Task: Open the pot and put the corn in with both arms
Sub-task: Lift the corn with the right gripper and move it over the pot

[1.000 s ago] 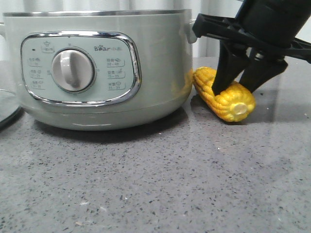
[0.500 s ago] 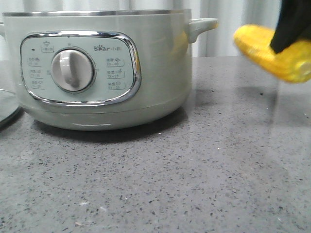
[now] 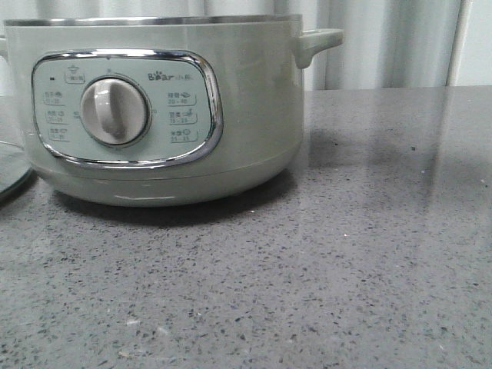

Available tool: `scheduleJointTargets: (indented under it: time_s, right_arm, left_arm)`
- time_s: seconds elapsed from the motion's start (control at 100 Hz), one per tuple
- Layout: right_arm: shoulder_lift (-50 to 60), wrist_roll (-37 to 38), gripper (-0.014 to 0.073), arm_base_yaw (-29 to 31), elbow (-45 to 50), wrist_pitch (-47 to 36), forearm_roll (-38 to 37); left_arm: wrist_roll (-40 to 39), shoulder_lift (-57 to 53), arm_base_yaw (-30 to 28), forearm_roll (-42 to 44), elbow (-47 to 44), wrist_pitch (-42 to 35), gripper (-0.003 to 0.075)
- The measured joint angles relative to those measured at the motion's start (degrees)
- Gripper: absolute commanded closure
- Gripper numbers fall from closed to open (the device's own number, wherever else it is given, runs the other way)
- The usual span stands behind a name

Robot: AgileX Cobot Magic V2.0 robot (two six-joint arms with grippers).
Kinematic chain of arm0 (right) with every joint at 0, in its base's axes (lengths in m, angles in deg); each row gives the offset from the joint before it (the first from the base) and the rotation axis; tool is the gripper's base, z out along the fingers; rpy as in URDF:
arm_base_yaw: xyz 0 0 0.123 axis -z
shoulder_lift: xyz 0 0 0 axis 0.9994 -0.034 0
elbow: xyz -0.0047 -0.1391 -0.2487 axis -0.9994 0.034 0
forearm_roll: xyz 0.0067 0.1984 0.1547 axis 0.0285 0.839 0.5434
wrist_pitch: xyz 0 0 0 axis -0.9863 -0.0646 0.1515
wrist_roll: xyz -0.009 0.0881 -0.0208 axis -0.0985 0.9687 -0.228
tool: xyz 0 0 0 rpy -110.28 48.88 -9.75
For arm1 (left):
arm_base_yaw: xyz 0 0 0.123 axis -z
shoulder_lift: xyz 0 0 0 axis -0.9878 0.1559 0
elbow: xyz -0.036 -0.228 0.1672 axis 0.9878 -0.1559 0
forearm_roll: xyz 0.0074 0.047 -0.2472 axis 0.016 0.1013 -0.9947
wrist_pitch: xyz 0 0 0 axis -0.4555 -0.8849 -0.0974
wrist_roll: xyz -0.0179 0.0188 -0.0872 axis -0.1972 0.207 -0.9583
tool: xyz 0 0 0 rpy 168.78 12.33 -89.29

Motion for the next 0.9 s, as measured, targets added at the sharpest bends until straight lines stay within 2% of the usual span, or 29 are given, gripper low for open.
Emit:
scheduleJointTargets:
  time_s: [0.2,0.48,0.53,0.58,0.68,0.73,0.78,0.9]
  right_arm:
    - [-11.1,-1.1,0.0656,-6.2,-9.3,-1.3,0.4]
    - [-23.7,-1.4,0.0643,-7.1,-18.2,-1.7,0.4]
    - [-24.7,-1.4,0.0596,-7.1,-18.6,-1.7,0.4]
    - [-25.4,-1.7,0.0510,-7.2,-18.9,-1.6,0.4]
    - [-26.1,-2.1,0.0266,-7.6,-18.9,-1.2,0.4]
    - [-26.2,-2.2,0.0187,-7.8,-18.9,-1.1,0.4]
    - [-26.2,-2.2,0.0153,-7.8,-18.9,-1.1,0.4]
    - [-26.2,-2.4,0.0159,-7.9,-19.1,-1.2,0.4]
  left_arm:
    - [0.0,0.0,0.0,0.0,0.0,0.0,0.0384]
    - [0.0,0.0,0.0,0.0,0.0,0.0,0.0384]
    - [0.0,0.0,0.0,0.0,0.0,0.0,0.0384]
    - [0.0,0.0,0.0,0.0,0.0,0.0,0.0384]
    - [0.0,0.0,0.0,0.0,0.0,0.0,0.0384]
    - [0.0,-0.1,0.0,0.0,0.0,0.0,0.0384]
    - [0.0,-0.1,0.0,0.0,0.0,0.0,0.0384]
    - [0.0,-0.1,0.0,0.0,0.0,0.0,0.0384]
